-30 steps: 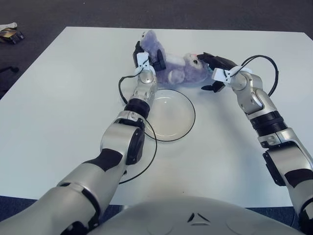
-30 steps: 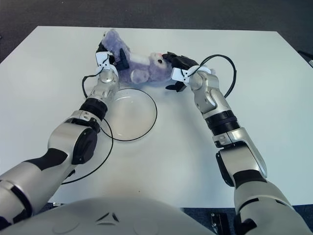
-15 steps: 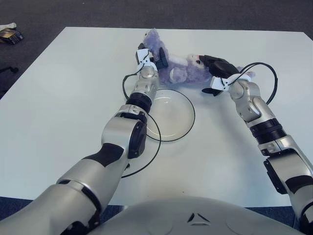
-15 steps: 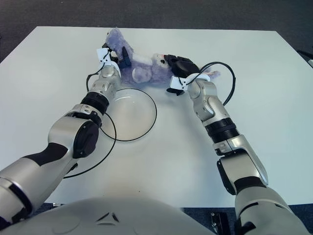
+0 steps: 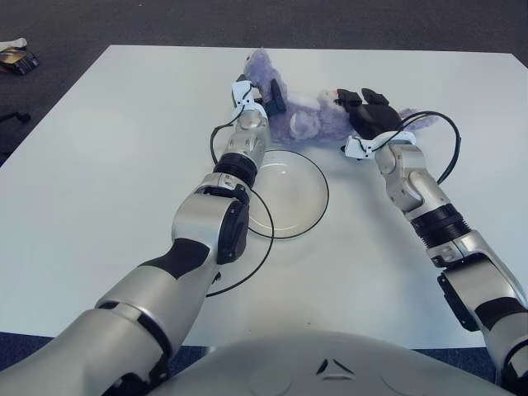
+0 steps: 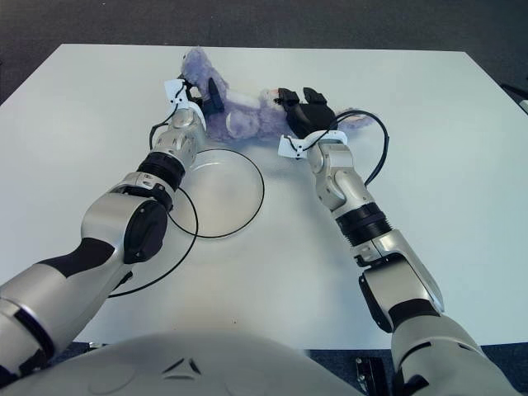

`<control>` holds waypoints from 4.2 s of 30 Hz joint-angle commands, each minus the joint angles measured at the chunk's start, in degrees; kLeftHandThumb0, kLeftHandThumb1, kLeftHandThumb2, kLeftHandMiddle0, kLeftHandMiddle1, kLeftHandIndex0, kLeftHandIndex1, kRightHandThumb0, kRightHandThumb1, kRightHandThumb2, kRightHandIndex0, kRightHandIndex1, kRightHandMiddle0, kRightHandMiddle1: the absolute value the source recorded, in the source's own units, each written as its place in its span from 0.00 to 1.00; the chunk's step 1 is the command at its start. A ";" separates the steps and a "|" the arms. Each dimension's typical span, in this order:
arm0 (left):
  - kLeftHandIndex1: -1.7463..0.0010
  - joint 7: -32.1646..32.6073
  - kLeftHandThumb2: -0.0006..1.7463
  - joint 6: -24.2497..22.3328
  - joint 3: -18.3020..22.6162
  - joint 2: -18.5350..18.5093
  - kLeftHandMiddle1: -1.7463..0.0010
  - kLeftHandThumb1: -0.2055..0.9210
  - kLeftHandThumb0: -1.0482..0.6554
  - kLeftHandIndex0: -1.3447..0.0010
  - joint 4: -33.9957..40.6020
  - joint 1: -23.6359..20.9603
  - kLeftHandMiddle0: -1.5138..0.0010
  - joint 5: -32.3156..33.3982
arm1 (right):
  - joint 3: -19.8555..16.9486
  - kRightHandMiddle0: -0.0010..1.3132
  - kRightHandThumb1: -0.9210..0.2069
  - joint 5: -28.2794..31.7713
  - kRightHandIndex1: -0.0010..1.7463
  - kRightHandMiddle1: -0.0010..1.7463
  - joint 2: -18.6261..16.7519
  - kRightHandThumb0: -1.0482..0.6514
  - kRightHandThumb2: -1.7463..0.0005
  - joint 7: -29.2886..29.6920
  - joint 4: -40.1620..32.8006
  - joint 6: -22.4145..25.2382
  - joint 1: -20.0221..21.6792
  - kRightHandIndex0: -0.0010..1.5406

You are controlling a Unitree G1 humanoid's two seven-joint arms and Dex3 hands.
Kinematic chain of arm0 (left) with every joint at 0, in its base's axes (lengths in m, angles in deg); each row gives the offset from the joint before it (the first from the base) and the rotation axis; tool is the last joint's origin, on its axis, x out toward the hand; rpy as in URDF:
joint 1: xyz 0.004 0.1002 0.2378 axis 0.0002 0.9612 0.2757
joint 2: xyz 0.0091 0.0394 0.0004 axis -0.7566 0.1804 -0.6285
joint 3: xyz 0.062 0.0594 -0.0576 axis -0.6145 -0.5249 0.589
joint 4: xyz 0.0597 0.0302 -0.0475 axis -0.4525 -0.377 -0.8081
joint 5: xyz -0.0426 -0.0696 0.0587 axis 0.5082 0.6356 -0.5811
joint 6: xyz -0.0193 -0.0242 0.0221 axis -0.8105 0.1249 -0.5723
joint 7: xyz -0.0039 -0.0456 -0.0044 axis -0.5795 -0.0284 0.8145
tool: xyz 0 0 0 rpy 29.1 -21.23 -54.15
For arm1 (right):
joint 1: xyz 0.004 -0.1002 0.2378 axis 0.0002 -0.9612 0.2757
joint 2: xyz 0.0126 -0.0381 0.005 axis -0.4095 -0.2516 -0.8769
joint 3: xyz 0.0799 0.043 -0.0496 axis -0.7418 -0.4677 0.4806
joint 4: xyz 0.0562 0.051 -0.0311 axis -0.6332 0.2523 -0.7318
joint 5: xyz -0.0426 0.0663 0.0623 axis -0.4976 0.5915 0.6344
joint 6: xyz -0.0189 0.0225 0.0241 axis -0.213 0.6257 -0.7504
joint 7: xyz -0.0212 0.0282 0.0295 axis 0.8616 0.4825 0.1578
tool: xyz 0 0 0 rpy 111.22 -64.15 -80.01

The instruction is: Put the doll into the plate.

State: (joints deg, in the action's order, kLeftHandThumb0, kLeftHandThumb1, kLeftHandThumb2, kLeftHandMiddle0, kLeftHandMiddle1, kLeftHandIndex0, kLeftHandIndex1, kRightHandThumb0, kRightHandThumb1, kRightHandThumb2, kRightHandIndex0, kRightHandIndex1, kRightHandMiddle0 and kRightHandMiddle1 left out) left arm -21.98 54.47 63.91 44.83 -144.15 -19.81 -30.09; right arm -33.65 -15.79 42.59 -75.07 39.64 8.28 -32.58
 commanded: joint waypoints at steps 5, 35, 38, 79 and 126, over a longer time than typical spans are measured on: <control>0.00 -1.84 0.90 -0.84 0.07 2.31 0.10 0.23 0.62 0.56 0.09 -1.31 0.43 0.74 | 0.10 0.00 0.51 -0.27 0.00 0.00 -2.41 0.26 0.51 6.98 5.05 -1.02 0.21 0.00; 0.00 -1.37 0.93 -4.33 -0.39 3.69 0.08 0.18 0.62 0.52 5.20 0.63 0.42 1.38 | -2.39 0.00 0.60 6.05 0.02 0.09 -8.75 0.32 0.45 20.21 24.24 -5.91 7.32 0.04; 0.00 -1.52 0.93 -4.63 -0.59 3.73 0.08 0.19 0.62 0.52 5.57 0.82 0.42 1.24 | -3.16 0.00 0.63 8.02 0.09 0.18 -9.18 0.36 0.43 20.92 26.61 -8.25 8.27 0.08; 0.00 -3.28 0.89 -6.33 -2.28 2.89 0.09 0.24 0.62 0.56 7.31 3.06 0.44 0.75 | -8.14 0.67 0.66 19.66 1.00 1.00 -10.92 0.93 0.15 30.41 47.78 -33.18 13.96 0.47; 0.00 -11.39 0.89 6.27 -12.59 -11.77 0.07 0.25 0.61 0.58 35.10 20.18 0.45 -16.68 | -4.66 0.68 0.64 10.23 1.00 1.00 -6.19 0.92 0.16 39.28 28.62 -33.91 12.65 0.46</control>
State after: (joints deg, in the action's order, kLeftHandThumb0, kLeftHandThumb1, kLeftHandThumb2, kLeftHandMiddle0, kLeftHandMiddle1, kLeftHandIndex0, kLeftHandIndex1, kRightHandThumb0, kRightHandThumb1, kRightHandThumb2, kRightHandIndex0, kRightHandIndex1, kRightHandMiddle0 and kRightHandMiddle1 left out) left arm -33.30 60.11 51.31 33.71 -110.58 -0.33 -45.86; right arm -38.07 -5.17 35.93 -35.01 70.79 -25.80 -20.63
